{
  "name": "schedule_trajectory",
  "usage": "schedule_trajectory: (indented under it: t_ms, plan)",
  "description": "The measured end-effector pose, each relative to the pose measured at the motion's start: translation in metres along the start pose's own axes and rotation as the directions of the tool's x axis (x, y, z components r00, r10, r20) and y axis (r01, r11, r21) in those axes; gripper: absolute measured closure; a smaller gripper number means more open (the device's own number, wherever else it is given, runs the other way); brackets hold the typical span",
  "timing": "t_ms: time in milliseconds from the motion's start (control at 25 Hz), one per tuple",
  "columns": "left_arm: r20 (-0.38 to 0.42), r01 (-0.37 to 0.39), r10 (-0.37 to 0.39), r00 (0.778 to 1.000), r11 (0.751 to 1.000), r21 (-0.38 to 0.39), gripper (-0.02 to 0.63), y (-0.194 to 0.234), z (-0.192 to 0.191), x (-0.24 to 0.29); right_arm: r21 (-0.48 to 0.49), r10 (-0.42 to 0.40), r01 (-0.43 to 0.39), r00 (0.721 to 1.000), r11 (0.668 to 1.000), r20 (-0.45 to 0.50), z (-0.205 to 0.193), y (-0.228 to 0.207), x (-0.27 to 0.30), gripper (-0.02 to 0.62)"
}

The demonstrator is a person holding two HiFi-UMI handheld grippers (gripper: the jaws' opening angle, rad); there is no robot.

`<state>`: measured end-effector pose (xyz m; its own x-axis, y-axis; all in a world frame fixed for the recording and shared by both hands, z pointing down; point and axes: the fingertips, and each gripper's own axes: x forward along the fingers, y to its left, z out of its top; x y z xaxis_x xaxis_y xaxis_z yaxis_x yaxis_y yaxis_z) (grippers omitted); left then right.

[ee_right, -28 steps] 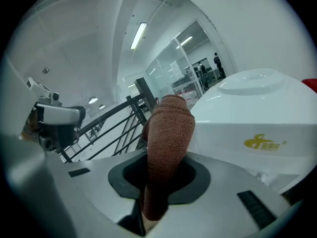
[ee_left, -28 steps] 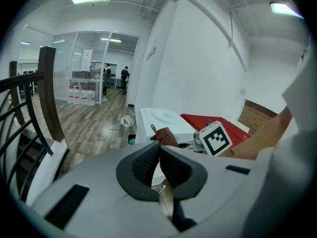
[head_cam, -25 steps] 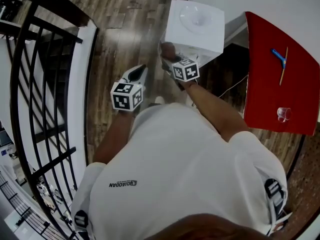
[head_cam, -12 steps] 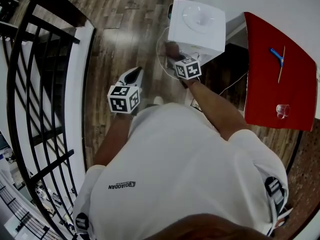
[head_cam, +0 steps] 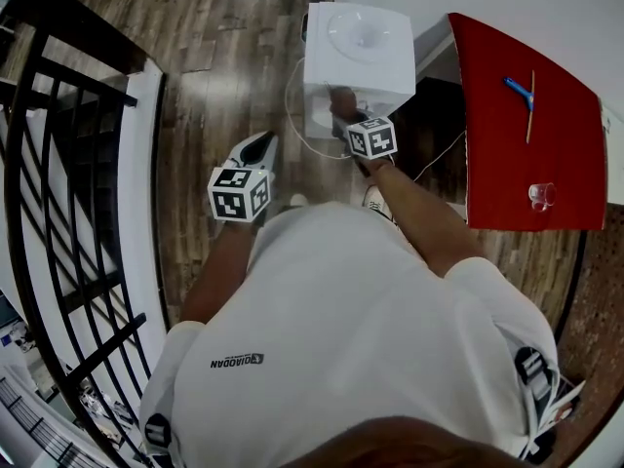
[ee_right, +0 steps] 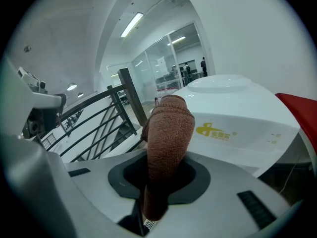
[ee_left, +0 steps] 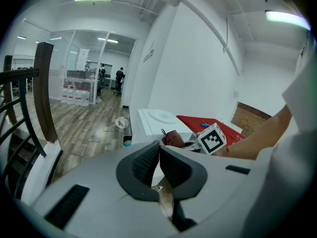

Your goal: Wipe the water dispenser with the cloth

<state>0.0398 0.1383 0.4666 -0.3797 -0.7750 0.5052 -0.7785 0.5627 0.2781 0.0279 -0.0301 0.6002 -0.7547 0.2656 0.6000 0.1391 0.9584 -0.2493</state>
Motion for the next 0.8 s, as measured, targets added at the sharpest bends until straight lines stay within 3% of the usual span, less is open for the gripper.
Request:
schedule_trajectory:
  t_ms: [800]
  plan:
    - [-0.03, 0.144, -0.142, 0.989, 0.988, 0.063, 0.604, -0.063, 0.016, 0.057, 0.143, -0.221, 0.218, 0.975, 0.966, 0.011, -0.036, -0.11, -0.084, 0.522]
